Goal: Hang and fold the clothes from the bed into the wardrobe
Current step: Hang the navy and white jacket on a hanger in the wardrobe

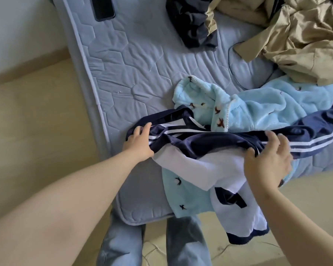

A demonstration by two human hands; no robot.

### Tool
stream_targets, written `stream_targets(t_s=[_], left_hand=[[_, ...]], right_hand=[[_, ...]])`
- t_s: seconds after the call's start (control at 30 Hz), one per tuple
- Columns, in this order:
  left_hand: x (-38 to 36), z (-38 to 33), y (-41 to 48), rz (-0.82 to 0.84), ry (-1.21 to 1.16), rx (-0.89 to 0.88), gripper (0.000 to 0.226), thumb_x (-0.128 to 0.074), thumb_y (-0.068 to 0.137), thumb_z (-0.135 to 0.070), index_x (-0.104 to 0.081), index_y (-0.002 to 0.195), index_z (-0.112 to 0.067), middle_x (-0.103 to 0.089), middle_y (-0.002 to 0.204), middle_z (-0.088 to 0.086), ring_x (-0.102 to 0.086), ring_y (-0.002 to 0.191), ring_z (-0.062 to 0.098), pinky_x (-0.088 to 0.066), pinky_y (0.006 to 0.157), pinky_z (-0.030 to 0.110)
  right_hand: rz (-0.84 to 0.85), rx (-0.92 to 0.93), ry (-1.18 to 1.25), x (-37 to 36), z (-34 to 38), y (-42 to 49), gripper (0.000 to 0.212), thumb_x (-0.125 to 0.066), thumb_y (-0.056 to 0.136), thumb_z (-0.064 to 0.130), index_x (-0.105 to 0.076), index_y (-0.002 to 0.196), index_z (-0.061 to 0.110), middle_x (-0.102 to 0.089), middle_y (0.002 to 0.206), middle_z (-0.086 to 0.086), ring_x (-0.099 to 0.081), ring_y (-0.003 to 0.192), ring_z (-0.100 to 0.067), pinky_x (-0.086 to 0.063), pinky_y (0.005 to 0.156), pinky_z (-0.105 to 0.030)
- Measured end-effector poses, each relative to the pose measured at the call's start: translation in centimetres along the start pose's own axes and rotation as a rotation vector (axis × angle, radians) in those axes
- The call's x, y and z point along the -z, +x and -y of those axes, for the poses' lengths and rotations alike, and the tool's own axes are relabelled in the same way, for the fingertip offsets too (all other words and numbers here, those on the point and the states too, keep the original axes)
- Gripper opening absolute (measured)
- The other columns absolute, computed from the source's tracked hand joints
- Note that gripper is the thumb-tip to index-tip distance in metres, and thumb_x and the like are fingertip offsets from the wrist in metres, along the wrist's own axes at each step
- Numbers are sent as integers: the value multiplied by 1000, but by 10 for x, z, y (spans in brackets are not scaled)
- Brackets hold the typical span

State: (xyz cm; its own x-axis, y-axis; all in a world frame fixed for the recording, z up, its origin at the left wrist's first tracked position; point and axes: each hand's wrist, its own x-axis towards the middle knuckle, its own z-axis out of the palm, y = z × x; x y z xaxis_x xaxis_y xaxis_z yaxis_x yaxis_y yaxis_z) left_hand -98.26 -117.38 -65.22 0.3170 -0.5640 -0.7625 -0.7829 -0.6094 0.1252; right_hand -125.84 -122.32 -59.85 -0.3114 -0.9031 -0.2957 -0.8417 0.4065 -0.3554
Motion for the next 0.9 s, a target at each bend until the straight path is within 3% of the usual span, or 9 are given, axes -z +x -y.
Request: stream_targets(t_s=[0.13, 0.27, 0.4, 0.5, 0.63, 0.7, 0.77, 0.83, 0.9], left_hand=[[-24, -13, 7, 89, 205, 32, 25, -47, 90, -26, -48, 113, -17, -53, 123, 10, -49, 112, 30, -38, 88, 36], [-26, -23, -24, -101, 229, -343, 9, -48, 86, -25, -48, 85, -17, -54, 100, 4, -45, 109, 27, -31, 80, 33], [-4, -21, -72, 119, -126, -399, 4, -48, 86, -23, -45, 83, -26, -55, 80, -1, -54, 79, 27, -35, 60, 31], [13, -14, -94, 148, -520, -428, 13, -56, 83, -17, -52, 73, -24, -59, 67, -7, -57, 67, 15, -38, 59, 24], [34, -6, -100, 118, -1163, -258, 22, -51, 93, -17, -64, 78, -26, -63, 71, -5, -58, 59, 8, -46, 53, 17], [34, 1, -86, -31, -1070, -140, 38, -39, 94, 0, -60, 99, -32, -64, 99, 2, -63, 67, 12, -49, 56, 21], [33, 3, -75, -14, -865, -120, 44, -37, 95, -5, -50, 118, -41, -50, 127, -4, -60, 91, 16, -50, 78, 28], [32, -4, -72, -42, -590, -300, 20, -46, 94, -39, -53, 113, -42, -44, 135, -7, -52, 110, 11, -38, 103, 35], [32, -8, -69, -122, -347, -561, 22, -56, 86, -47, -56, 108, -46, -48, 133, -8, -51, 111, 3, -37, 102, 29]], right_hand=[[173, 465, -200, -24, 7, -31, 55, -63, 82, 18, -47, 135, 18, -35, 148, -9, -30, 133, -33, -15, 105, -43], [387, 579, -362, -38, 16, -59, 69, -72, 70, 20, -49, 135, 20, -40, 146, -9, -35, 134, -34, -23, 106, -50], [418, 721, -394, -41, 36, -78, 87, -85, 49, 23, -54, 131, 22, -45, 142, -12, -43, 128, -41, -36, 99, -55], [487, 587, -320, -43, 43, -80, 49, -72, 71, 23, -59, 118, 22, -24, 154, -4, -21, 139, -34, -21, 105, -45], [601, 152, 384, -28, 54, -72, 26, -52, 79, -5, -64, 100, 4, -63, 113, -3, -55, 107, -24, -41, 82, -24], [739, -167, 778, -13, 63, -69, 27, -45, 84, -6, -66, 86, 11, -70, 76, 6, -63, 80, -13, -48, 66, -19], [818, -328, 900, -6, 64, -68, 20, -51, 80, 7, -67, 70, 16, -68, 65, 3, -63, 70, -16, -48, 64, -26], [851, -399, 916, 2, 64, -69, 14, -55, 64, 19, -68, 61, 15, -68, 68, -5, -64, 66, -20, -47, 67, -32], [846, -443, 949, 8, 64, -72, 19, -53, 66, 18, -66, 53, 15, -65, 63, -6, -64, 61, -22, -48, 65, -30]])
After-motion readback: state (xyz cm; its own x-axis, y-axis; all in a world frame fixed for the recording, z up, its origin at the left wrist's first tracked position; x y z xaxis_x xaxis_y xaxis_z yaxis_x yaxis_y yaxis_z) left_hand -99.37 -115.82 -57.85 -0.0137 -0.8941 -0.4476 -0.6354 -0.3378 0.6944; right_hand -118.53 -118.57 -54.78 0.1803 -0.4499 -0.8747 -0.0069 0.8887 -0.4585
